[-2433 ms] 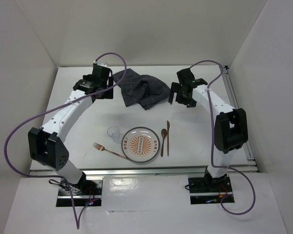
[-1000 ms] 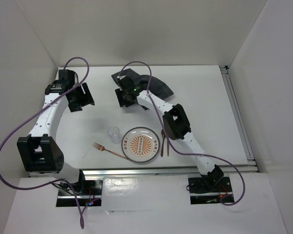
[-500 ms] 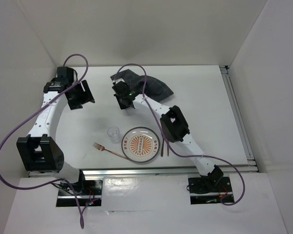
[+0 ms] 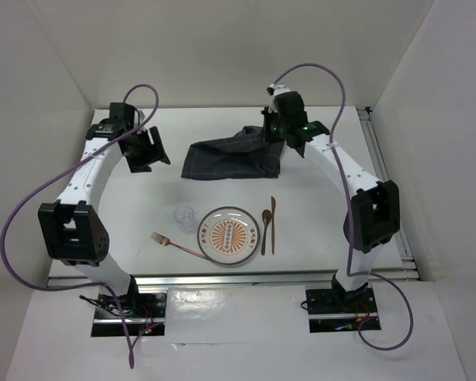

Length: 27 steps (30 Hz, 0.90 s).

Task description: Set the dinner table for one person

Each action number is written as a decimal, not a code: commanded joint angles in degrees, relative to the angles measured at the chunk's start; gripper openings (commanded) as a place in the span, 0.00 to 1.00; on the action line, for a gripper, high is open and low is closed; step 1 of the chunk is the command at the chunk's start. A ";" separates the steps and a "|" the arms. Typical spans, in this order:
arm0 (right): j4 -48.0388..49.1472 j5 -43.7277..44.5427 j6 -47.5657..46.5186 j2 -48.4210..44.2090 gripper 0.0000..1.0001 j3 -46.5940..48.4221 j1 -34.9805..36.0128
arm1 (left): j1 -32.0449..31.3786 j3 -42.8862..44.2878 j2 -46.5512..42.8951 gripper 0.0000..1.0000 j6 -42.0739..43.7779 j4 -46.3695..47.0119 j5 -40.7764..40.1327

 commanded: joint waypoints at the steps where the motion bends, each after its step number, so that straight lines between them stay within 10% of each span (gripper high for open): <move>1: 1.28 -7.86 0.68 -2.84 0.00 -2.29 -1.89 | -3.67 2.69 4.68 0.79 -0.60 0.17 3.07; 18: -1.62 -14.99 3.75 0.58 0.00 4.38 -5.32 | -10.88 6.72 25.07 0.88 4.06 3.25 3.15; 27: -2.94 -15.52 3.75 0.58 0.00 5.53 -6.46 | -11.94 13.24 34.57 0.72 1.70 2.72 0.61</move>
